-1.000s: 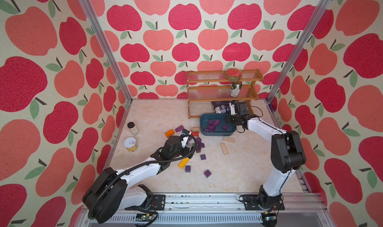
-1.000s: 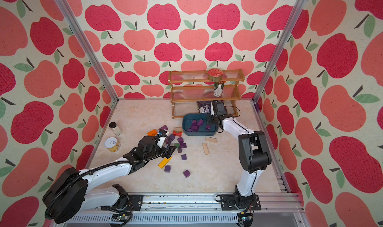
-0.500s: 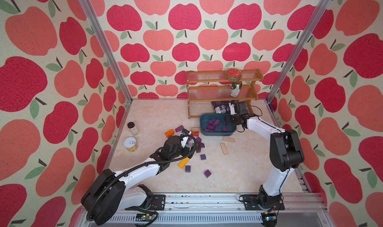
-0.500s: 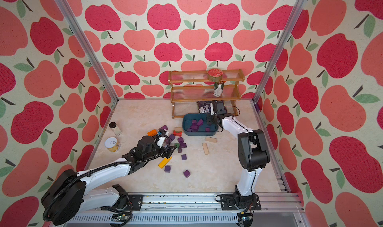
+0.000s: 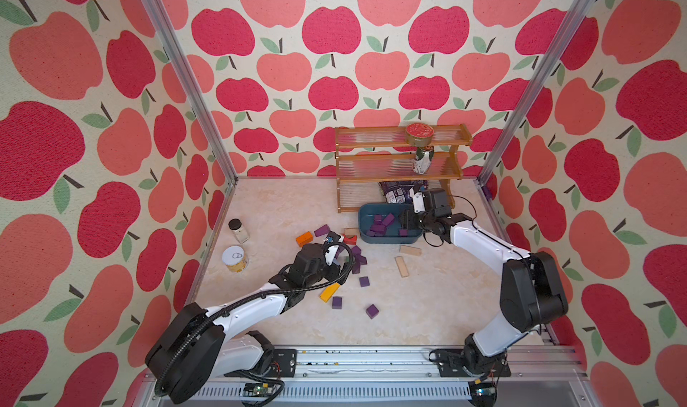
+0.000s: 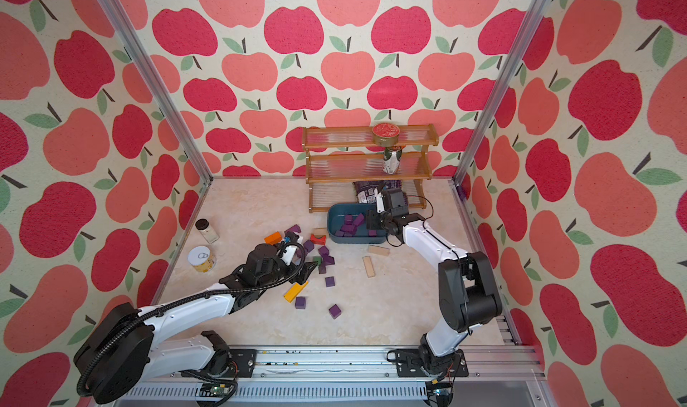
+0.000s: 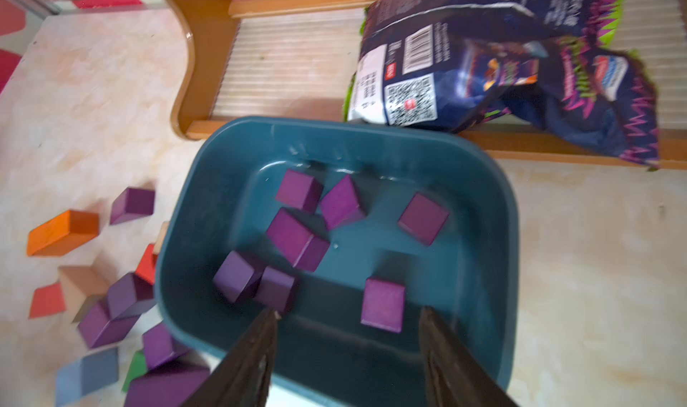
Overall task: Pick purple bricks into the storage bin
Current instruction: Place the building block in the storage box, then pick up the building block from the center of the board.
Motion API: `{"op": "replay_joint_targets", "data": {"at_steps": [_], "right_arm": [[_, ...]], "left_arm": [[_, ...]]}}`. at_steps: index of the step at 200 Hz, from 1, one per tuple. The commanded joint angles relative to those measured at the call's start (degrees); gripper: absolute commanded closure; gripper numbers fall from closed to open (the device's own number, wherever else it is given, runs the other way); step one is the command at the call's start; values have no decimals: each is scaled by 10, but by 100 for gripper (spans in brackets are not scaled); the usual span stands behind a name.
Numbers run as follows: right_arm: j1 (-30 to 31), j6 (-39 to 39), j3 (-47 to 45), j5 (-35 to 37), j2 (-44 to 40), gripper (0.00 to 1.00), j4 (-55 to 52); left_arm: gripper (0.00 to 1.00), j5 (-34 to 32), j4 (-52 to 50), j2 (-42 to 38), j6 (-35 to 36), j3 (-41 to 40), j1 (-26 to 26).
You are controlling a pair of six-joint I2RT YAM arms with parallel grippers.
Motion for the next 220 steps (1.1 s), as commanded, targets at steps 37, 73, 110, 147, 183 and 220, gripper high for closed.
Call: {"op": "replay_joint_targets", "data": {"at_steps": [37, 73, 110, 147, 183, 220], "right_arm": [[65, -18, -117, 77, -164, 34, -45], [139, -48, -181, 198, -250, 30, -47], [174, -31, -223, 190, -297, 28, -55], [213, 15, -266, 162, -309, 26, -48], [245, 35, -295, 135, -287, 23, -11], [256, 64, -295, 94, -245, 14, 33]], "left_arm": [[1, -21, 2, -22, 6, 4, -4], [1, -23, 1, -19, 5, 4, -4], [1, -32, 1, -23, 6, 2, -4], [1, -53, 0, -32, 10, -1, -2], [1, -70, -3, -45, 11, -5, -1], [1, -78, 4, -50, 4, -12, 2]]}}
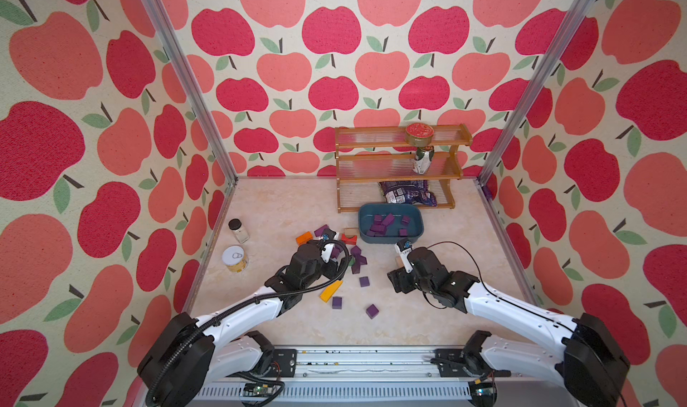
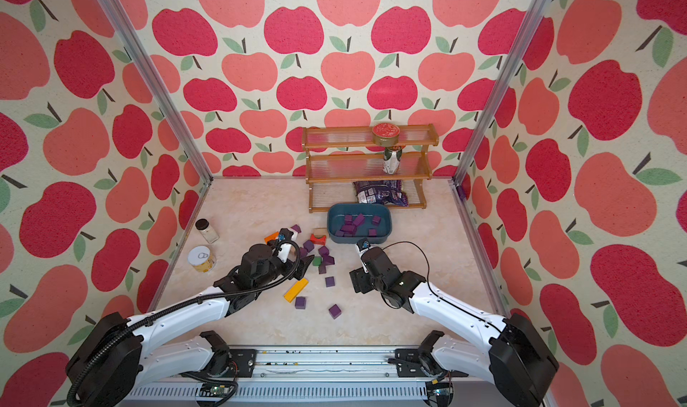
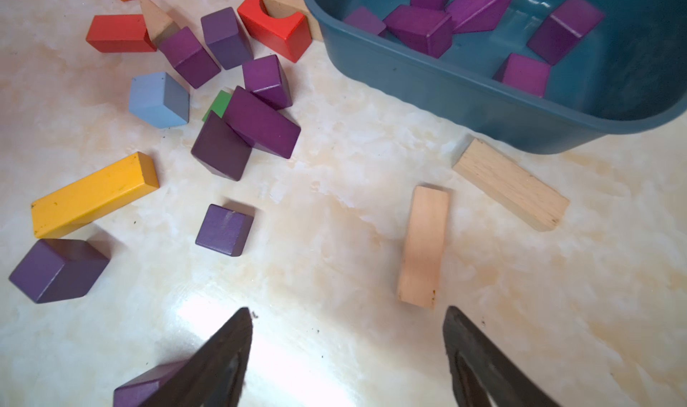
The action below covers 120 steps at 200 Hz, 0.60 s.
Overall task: Pick purple bricks into the storage bin
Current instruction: Pick up the building block from the center of the board.
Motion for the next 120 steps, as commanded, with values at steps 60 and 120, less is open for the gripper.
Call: {"op": "replay_joint_targets", "data": {"at_steps": [60, 120], "right_arm": [[18, -35, 64, -94, 148, 14, 47], [22, -21, 83, -106, 175, 17, 49]], "left_arm": [[1, -27, -2, -24, 4, -14, 9], [1, -30, -2, -48, 2, -20, 13]]}}
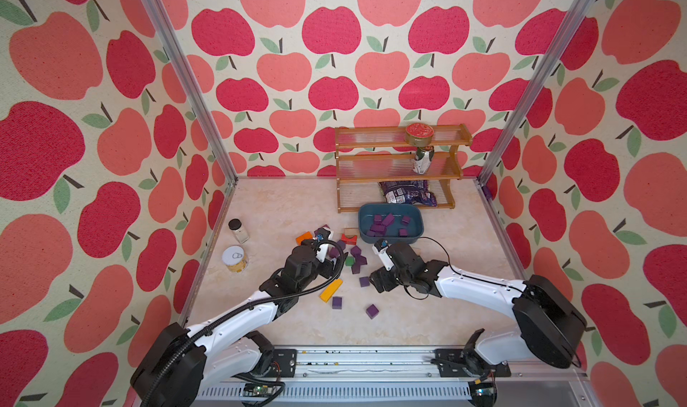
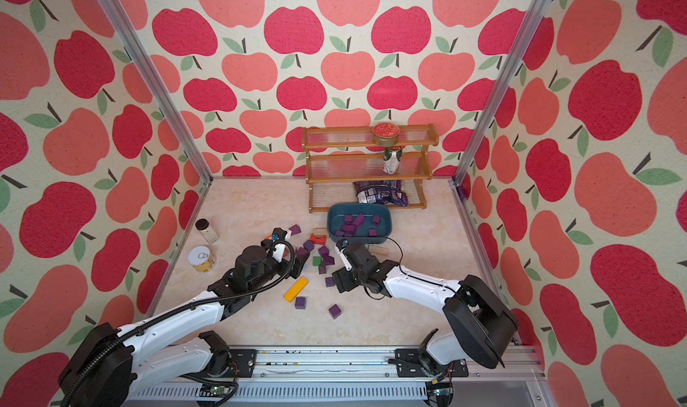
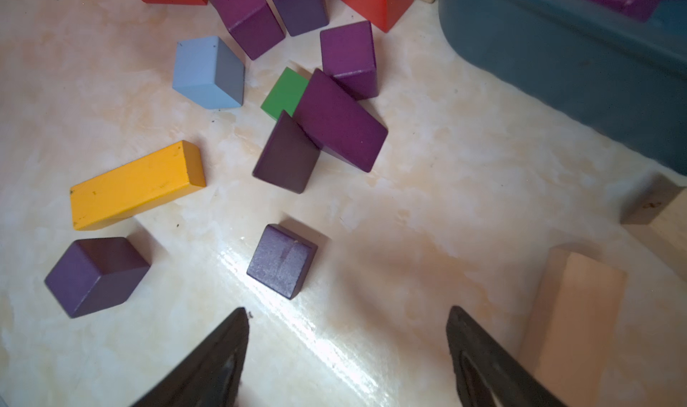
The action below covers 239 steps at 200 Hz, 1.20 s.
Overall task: Pick purple bricks into the storage bin
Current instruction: Pick up the building block from the center of the board.
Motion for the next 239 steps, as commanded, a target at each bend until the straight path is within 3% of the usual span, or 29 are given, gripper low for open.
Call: {"op": "replay_joint_targets", "data": {"at_steps": [1, 96, 150, 239], "right_arm": [[5, 0, 12, -15, 6, 17, -2], [30, 83, 71, -22, 45, 26, -68], [61, 97, 122, 5, 102, 31, -120], [63, 112, 153, 6, 145, 39, -139]], "left_arm": [[1, -11, -2, -7, 2, -6, 3], [1, -53, 2, -35, -8, -21, 3], [1, -51, 5, -46, -8, -26, 5], [1, -48, 7, -39, -7, -25, 6]]}}
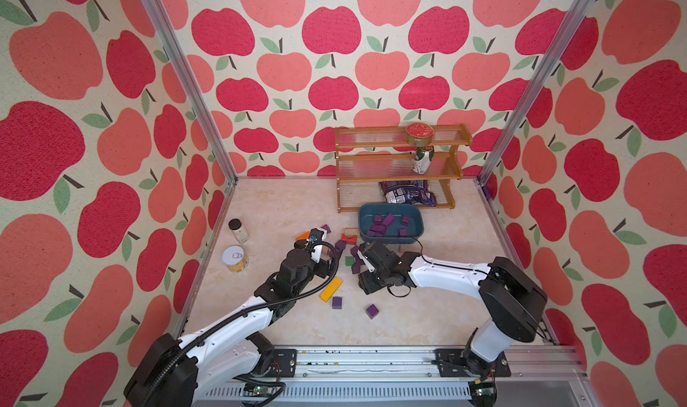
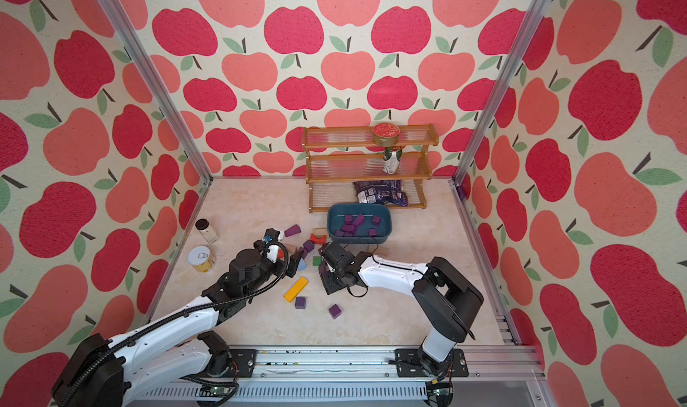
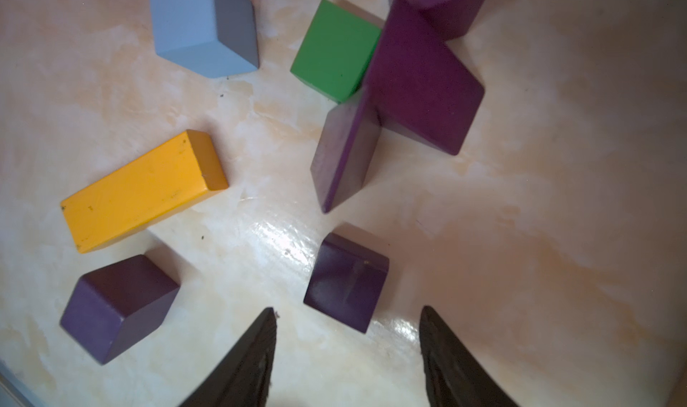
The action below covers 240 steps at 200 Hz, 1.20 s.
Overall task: Pick purple bricks into the storage bin
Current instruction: Pick up the building block from the center of the board.
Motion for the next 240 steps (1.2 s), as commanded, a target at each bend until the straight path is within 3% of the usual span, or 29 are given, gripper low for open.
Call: {"op": "replay_joint_targets", "data": {"at_steps": [1, 73, 240], "right_arm": [[3, 12, 18, 6, 11, 39, -23], [3, 9, 53, 13, 51, 41, -48], [-3, 18, 75, 25, 86, 60, -73]], "left_arm": [[1, -3, 7, 2, -5, -6, 4], [1, -5, 6, 8, -3, -5, 6], [1, -3, 1, 7, -1, -2, 6]]}}
